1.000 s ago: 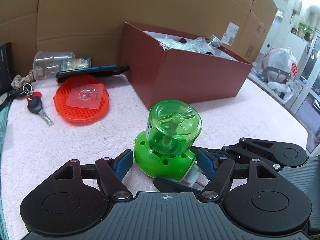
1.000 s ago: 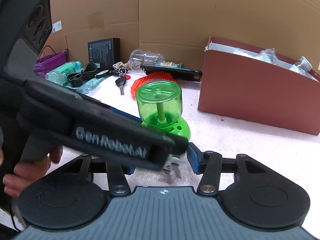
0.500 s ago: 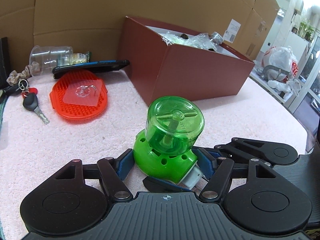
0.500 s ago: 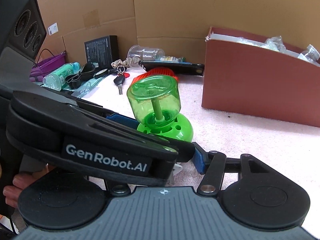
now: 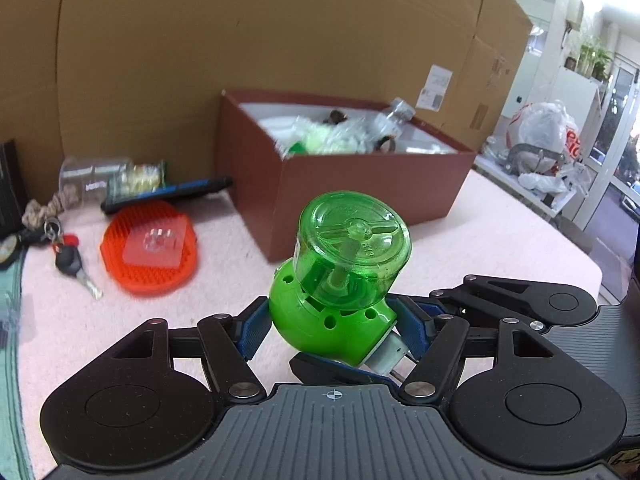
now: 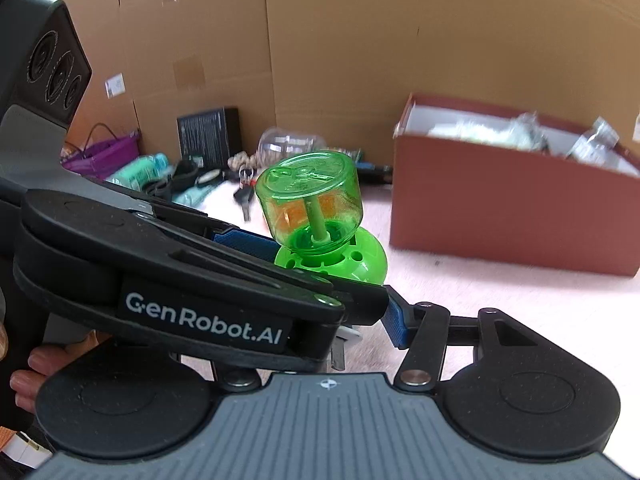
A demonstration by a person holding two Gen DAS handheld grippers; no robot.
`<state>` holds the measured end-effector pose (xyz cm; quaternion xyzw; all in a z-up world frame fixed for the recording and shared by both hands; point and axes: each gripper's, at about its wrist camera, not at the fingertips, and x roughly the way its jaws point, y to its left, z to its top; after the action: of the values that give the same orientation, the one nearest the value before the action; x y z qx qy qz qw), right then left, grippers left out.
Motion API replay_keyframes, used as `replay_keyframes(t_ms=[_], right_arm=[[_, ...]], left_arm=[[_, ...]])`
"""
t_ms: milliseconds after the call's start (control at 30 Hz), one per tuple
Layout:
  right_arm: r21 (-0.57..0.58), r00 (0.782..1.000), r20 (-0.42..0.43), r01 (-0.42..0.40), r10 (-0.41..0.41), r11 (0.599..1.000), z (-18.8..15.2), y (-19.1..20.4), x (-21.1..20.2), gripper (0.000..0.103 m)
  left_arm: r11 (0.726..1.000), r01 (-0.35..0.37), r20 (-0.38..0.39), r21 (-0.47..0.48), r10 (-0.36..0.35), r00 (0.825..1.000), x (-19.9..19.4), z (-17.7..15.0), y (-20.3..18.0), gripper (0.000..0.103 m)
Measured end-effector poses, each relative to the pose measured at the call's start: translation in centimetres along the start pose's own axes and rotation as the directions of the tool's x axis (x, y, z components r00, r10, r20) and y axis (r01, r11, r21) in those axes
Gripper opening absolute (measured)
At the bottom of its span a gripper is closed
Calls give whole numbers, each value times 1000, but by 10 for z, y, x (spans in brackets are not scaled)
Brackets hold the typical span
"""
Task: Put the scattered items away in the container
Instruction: 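Lift the green repeller with the left gripper and carry it over the red box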
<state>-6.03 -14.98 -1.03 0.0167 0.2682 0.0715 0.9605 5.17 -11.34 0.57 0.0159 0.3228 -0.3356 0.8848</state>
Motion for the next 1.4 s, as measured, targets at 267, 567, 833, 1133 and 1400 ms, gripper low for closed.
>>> replay_keyframes(t_ms=[267,567,833,1133,1400], right_arm=[[-2,992,109,67,-66,998,36,-22,-22,62],[30,968,202,142,-146,989,89,-70,-19,62],[102,968,180,158,-174,982,127,-124,19,62],[151,989,72,118,-130,982,127,-156,80,68],[140,951,104,277,-292,951,115,-160,72,75]], left_arm=[[997,31,81,66,-36,996,3,54,-25,70],[989,88,127,115,-102,987,41,128,-38,71],[987,140,70,84,-146,987,103,166,-22,75],[998,57,7,32,-57,998,150,164,5,92],[997,36,81,64,-41,996,143,160,16,97]])
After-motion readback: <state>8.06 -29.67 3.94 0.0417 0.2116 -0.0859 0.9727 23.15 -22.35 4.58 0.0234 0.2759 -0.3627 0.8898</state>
